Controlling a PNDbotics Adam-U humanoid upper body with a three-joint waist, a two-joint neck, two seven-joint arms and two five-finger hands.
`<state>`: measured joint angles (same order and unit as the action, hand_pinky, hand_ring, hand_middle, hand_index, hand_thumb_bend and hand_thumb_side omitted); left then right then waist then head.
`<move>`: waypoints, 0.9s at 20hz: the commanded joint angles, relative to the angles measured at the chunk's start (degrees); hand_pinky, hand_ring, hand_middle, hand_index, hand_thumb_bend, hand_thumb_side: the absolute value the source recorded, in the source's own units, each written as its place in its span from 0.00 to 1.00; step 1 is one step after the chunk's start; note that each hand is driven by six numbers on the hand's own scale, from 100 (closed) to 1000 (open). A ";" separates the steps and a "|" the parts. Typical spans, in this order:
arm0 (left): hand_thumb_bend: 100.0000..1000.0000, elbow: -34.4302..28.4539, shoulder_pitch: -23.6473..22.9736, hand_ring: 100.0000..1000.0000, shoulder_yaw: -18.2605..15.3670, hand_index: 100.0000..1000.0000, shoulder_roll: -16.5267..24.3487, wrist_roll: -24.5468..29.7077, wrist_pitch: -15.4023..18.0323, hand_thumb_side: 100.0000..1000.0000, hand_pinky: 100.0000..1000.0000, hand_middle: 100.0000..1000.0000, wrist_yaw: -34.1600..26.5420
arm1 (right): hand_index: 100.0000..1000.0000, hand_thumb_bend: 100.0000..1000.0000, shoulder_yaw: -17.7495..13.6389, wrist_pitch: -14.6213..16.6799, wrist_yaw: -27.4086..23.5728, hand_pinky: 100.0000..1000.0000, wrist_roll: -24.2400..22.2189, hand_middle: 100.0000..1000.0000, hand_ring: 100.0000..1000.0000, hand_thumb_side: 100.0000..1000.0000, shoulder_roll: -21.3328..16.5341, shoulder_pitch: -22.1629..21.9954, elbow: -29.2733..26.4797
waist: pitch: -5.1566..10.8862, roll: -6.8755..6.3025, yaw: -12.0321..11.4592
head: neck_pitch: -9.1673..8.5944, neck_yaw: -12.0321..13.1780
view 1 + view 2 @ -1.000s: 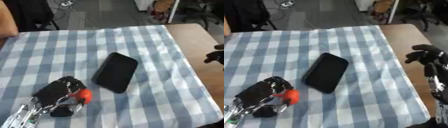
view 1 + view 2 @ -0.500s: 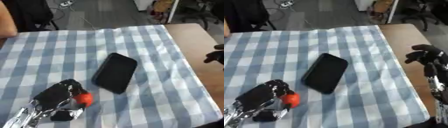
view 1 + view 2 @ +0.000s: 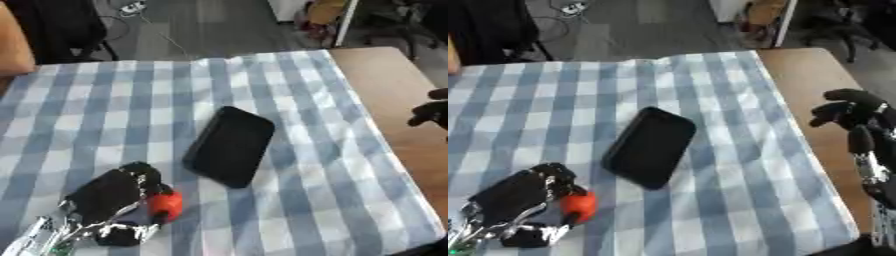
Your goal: Pick up objects on the table and place them in the box.
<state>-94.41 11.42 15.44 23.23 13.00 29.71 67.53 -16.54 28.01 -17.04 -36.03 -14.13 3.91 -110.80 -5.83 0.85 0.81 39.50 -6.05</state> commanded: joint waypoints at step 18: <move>0.00 0.42 1.12 0.24 -1.53 0.26 0.32 -10.36 -6.10 0.31 0.60 0.11 -8.81 | 0.86 0.00 -0.30 9.90 -0.38 0.57 -9.71 0.75 0.66 0.40 -1.04 0.63 -0.65 | 0.43 0.11 -0.20 | -0.48 -0.09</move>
<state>-93.13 11.78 14.63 23.05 3.25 23.83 59.43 -16.55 28.02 -17.06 -36.02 -14.13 3.91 -110.80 -5.85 0.88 0.63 39.49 -6.05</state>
